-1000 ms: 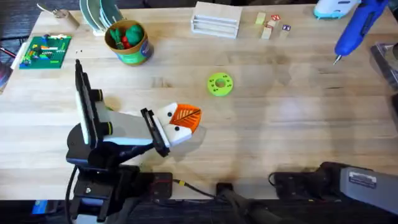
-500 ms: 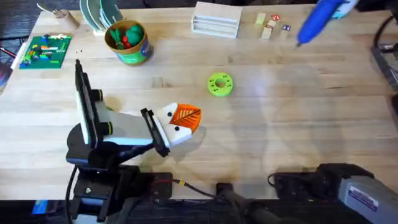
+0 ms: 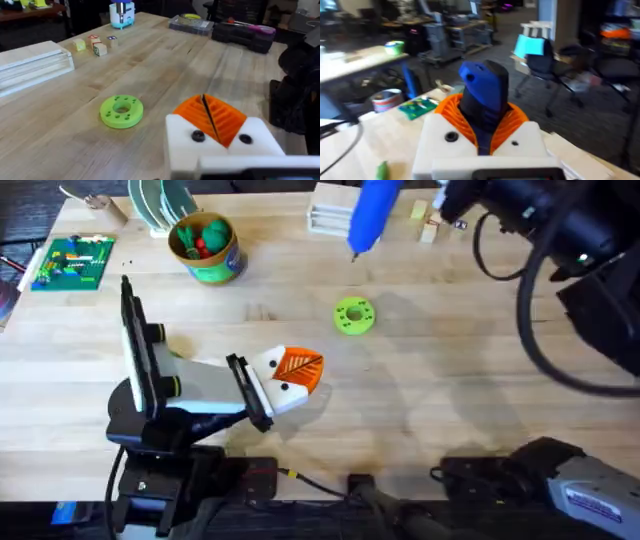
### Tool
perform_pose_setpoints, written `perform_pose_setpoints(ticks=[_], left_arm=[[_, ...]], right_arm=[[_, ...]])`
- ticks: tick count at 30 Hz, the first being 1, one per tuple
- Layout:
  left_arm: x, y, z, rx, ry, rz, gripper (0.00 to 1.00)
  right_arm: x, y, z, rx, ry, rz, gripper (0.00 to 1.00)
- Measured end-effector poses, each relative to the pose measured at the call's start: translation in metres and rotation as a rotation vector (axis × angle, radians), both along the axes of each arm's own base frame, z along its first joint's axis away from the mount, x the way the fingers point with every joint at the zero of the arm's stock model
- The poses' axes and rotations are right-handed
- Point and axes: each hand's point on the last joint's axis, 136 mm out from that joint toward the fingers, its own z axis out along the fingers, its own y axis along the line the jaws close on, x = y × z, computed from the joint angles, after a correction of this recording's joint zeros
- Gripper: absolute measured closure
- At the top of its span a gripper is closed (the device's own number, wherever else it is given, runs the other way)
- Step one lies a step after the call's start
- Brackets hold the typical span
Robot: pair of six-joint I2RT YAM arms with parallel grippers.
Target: Pick up the gripper from the table and insert it into the empty holder that is missing its gripper. Then pick up a screw, insert it into the mounting hole, and use the screwdriver to tighten it. Finally, clean up the table by picking up the vegetable and placing it into the bucket.
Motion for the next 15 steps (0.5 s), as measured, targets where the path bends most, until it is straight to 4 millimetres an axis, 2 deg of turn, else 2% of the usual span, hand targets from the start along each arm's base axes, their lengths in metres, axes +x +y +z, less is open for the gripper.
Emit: perform_pose_setpoints(ticks=[3,4,9,15], left_arm=[[0.0,0.0,0.0,0.0,0.0,0.0,0.984],[0.0,0.0,0.0,0.0,0.0,0.0,0.984],[0.0,0.0,0.0,0.0,0.0,0.0,0.984],[0.0,0.0,0.0,0.0,0.0,0.0,0.984]], right_arm=[[-0.021,0.025,0.009,0.011,-0.041,0.111,0.909],[-0.043,0.048,0.01,0.007,-0.053,0.226,0.912],[-0.078,0.079,0.01,0.005,-0.056,0.376,0.916],[-0.109,0.103,0.014,0.015,-0.076,0.49,0.921]])
